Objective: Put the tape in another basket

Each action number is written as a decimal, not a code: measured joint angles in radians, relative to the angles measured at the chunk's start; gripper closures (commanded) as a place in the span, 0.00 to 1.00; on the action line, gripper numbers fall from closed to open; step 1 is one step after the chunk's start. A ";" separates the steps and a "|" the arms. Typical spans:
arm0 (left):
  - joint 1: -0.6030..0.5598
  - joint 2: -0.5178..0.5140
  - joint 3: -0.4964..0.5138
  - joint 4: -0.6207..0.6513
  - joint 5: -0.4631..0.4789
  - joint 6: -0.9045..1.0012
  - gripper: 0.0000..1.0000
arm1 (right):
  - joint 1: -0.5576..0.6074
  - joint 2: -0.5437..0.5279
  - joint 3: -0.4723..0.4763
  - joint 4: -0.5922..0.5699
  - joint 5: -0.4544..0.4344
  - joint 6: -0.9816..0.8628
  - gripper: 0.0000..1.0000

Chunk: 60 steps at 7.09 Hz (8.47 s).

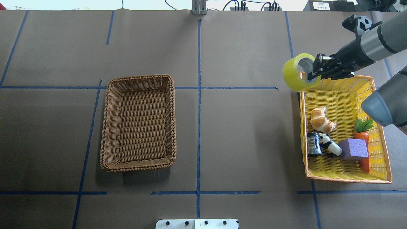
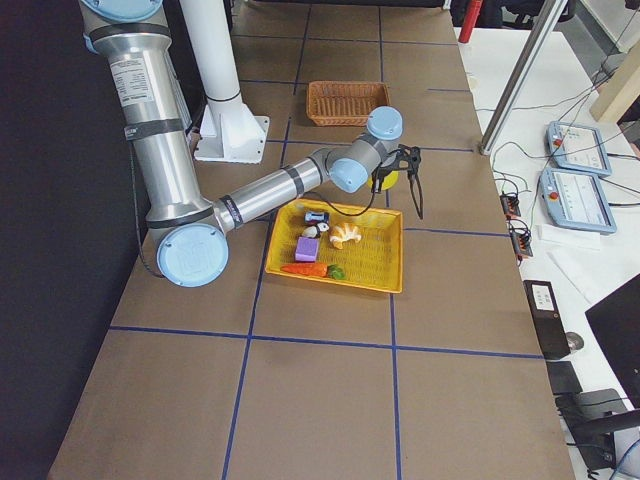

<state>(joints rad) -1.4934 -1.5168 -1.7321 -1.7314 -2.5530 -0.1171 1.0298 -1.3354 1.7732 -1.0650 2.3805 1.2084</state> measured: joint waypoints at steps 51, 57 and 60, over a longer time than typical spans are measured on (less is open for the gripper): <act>0.809 -0.487 -0.158 -0.958 0.377 -1.922 1.00 | -0.229 0.076 0.063 0.601 -0.173 0.540 0.00; 0.835 -0.499 -0.197 -0.221 0.427 -1.313 1.00 | -0.049 0.041 0.081 -0.165 -0.224 -0.296 0.00; 0.948 -0.521 -0.139 -0.081 0.625 -1.146 1.00 | 0.088 0.032 0.135 -0.592 -0.215 -0.796 0.00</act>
<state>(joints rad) -0.5451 -2.0376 -1.8712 -1.8122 -1.9281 -1.2635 1.1181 -1.3029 1.9081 -1.6573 2.1654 0.4122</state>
